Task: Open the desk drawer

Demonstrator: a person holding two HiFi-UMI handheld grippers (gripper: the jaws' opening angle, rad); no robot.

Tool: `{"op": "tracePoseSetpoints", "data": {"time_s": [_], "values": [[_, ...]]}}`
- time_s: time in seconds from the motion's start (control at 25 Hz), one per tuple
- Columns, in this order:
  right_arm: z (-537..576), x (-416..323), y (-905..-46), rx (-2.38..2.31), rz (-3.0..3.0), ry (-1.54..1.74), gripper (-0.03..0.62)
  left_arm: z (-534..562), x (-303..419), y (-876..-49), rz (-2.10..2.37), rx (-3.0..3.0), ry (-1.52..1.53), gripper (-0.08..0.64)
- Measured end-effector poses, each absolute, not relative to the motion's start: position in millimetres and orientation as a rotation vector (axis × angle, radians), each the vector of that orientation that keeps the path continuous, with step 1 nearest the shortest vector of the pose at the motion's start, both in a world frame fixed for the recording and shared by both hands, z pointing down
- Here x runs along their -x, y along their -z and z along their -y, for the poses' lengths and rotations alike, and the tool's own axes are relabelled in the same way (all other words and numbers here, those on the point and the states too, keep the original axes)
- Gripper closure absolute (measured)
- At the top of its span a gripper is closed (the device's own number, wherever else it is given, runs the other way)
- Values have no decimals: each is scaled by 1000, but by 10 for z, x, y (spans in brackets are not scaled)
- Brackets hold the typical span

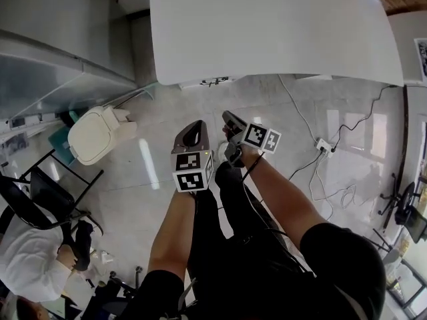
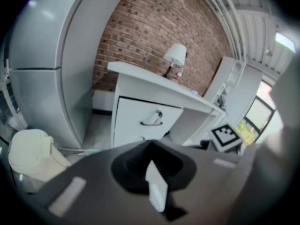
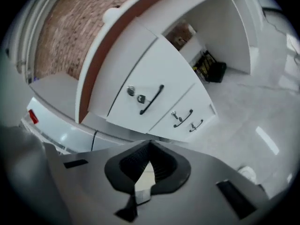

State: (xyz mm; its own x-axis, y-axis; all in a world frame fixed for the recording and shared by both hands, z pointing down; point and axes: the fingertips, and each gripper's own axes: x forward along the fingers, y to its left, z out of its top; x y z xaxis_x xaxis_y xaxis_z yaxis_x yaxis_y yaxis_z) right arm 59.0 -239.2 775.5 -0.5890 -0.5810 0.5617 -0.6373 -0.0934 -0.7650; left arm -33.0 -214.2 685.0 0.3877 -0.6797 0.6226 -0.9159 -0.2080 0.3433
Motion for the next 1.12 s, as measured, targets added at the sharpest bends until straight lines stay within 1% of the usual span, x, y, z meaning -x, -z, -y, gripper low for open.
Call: {"op": "tracePoseSetpoints", "data": {"time_s": [0.12,0.2,0.56,0.68,0.76,1.12], "values": [[2524,-610,-8106,-1462,2016,-2058,600,2093,431,-7038,1360,-1953,-457,565],[2676,-671,-8331,-1543,1972,-2140,600,2091,468,-7116,1352,-1960,-471,565],[3237,-973,-9231,-1780,1765,-2257,600,2177,430,-7153,1325,-2025,-499,565],[3422,-1030,-9377,-1837,1758,-2262,593,2223,487,-7200,1350,-2018,-484,565],[3501,-1023,-9472,-1845,1771,-2287,554,2217,532,-7300,1369,-2003,-482,565],[3702,-911,-9758,-1780,1883,-2346,549,2117,526,-7751,1403,-1950,-468,565]]}}
